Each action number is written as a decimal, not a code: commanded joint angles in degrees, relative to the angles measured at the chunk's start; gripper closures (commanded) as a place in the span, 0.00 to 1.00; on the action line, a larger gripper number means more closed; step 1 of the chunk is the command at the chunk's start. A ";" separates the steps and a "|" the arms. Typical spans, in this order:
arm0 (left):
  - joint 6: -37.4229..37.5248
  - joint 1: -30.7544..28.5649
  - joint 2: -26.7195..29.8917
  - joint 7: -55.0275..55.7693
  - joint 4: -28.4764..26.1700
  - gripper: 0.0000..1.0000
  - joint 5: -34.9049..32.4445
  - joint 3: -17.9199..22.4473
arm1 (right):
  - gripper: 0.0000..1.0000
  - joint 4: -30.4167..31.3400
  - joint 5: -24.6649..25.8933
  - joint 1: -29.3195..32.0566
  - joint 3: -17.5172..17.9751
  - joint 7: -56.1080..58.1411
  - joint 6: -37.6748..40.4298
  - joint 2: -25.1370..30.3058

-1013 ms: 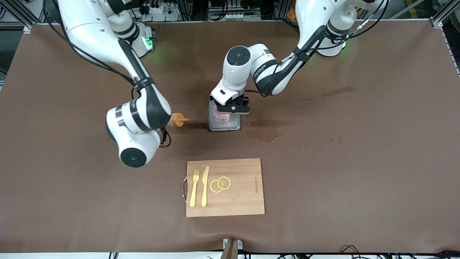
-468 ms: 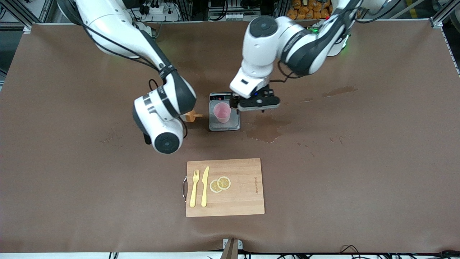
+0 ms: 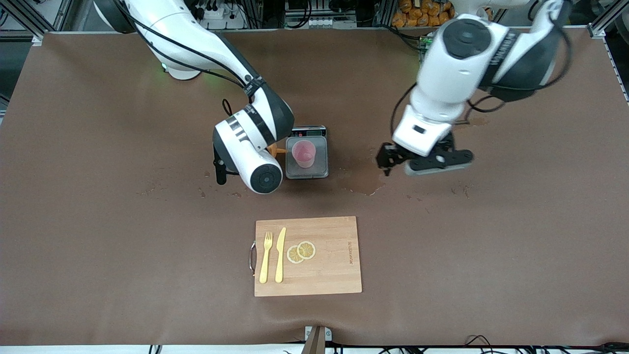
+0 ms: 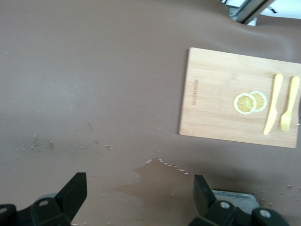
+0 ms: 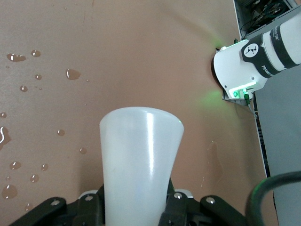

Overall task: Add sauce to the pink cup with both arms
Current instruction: 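Squeeze sauce into the cup with the right gripper while the left gripper withdraws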

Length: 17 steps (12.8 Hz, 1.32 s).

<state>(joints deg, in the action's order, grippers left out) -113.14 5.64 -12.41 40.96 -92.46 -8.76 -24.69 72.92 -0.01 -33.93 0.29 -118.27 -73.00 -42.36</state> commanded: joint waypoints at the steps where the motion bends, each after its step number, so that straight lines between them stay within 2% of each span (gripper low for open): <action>1: 3.71 -3.16 -0.68 -2.99 3.06 0.00 1.02 -0.53 | 0.59 -0.14 2.46 -1.57 -0.38 -2.23 1.54 0.00; 6: 6.44 -7.91 1.50 -6.86 3.42 0.00 0.58 -0.44 | 0.59 -0.14 6.86 -3.95 -0.38 -5.04 4.18 -1.58; 9: 9.86 -9.50 3.70 -8.61 3.42 0.00 0.32 -0.36 | 0.61 -0.23 6.78 -4.48 -0.38 -5.13 4.80 -1.76; 11: 12.93 -12.74 5.29 -13.34 3.33 0.00 1.71 -0.44 | 0.63 -0.23 6.78 -4.48 -0.38 -5.13 4.80 -1.85; 14: 17.41 -12.06 8.54 -18.89 3.24 0.00 3.84 3.58 | 0.63 -0.32 6.52 -3.95 -0.38 -5.04 4.54 -1.85; 16: 19.62 -6.81 10.20 -23.80 3.25 0.00 3.92 11.47 | 0.61 -0.49 6.08 -3.17 -0.30 -4.17 4.36 -1.58; 17: 20.85 -6.52 10.56 -25.65 3.25 0.00 5.05 12.99 | 0.60 -0.49 5.82 -2.20 -0.21 -3.21 4.19 -1.49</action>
<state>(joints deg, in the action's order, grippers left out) -94.44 -3.21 -3.81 18.96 -88.63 -5.86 -15.88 73.12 5.61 -37.61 -0.25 -122.28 -69.62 -44.40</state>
